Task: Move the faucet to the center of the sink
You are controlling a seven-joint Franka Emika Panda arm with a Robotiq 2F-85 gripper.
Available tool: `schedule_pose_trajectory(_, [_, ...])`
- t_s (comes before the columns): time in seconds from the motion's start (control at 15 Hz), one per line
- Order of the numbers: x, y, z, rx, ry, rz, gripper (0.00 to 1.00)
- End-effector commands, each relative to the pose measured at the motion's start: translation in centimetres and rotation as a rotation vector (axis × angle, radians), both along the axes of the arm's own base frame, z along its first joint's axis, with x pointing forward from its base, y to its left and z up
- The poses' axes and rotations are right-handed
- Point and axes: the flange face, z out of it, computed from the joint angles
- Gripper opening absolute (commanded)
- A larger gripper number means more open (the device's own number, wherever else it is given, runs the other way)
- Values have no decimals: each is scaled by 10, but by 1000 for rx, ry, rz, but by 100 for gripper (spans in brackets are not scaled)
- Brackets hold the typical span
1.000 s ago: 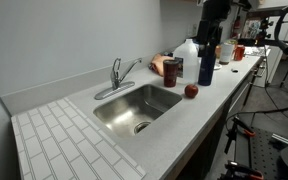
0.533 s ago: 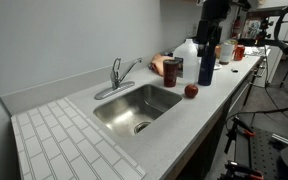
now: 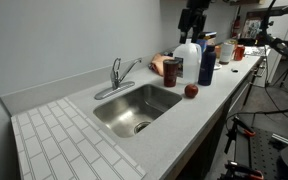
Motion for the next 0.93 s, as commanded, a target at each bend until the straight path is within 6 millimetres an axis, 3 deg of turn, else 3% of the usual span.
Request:
schedule_pose_trajectory(0.0, [63, -21, 11, -54, -62, 14, 100])
schedule_pose_trajectory(0.33, [138, -29, -3, -58, -175, -21, 100])
schedule_pose_trajectory(0.53, [173, -39, -8, -54, -235, -55, 100])
schedule_pose_trajectory(0.67, [187, -44, -8, -41, -256, -83, 100])
schedule_pose_trajectory(0.73, [168, -36, -15, -59, -229, -50, 100])
schedule_pose_trajectory(0.87, [179, -41, -15, -55, -238, -62, 100])
